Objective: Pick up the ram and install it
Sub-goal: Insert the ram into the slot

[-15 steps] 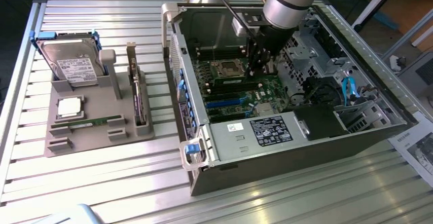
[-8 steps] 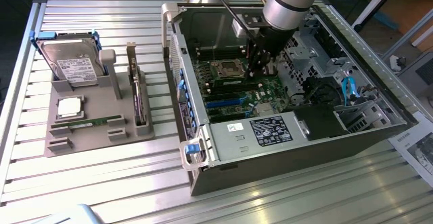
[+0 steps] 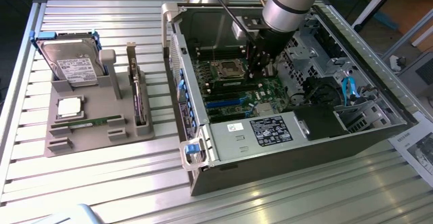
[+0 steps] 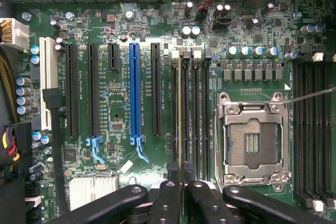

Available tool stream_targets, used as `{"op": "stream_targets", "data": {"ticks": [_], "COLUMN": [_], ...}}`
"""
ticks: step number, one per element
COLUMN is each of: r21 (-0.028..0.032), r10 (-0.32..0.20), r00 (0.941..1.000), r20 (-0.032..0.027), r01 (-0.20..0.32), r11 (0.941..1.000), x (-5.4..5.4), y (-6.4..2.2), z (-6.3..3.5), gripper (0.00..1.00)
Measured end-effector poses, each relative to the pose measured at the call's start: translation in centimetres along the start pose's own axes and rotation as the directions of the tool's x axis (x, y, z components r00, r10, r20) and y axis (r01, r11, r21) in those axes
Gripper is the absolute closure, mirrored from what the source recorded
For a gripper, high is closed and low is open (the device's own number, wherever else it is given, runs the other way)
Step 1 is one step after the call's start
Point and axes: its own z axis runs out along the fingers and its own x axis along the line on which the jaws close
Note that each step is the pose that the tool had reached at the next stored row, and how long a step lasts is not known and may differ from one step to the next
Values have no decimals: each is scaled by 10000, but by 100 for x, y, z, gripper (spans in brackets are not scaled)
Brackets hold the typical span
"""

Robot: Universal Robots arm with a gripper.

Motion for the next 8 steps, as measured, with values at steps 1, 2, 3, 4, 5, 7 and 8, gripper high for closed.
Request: {"op": "stream_targets", "data": {"ticks": [1,2,3,4,5,7,8], "r21": [-1,-1,0,0,0,2,2], "r10": [1,0,0,0,0,-1,0], "r00": [10000,10000,10000,10000,10000,10000,10000], "r20": [-2,-3,-1,-1,0,-1,-1], "r01": [-1,0,0,0,0,1,0], "r11": [10000,10000,10000,10000,10000,10000,10000], "x": [0,0,0,0,0,1,1], "y": [0,0,0,0,0,12,13], "z": [1,1,2,2,2,3,3], "gripper": [88,88,88,88,88,88,88]}}
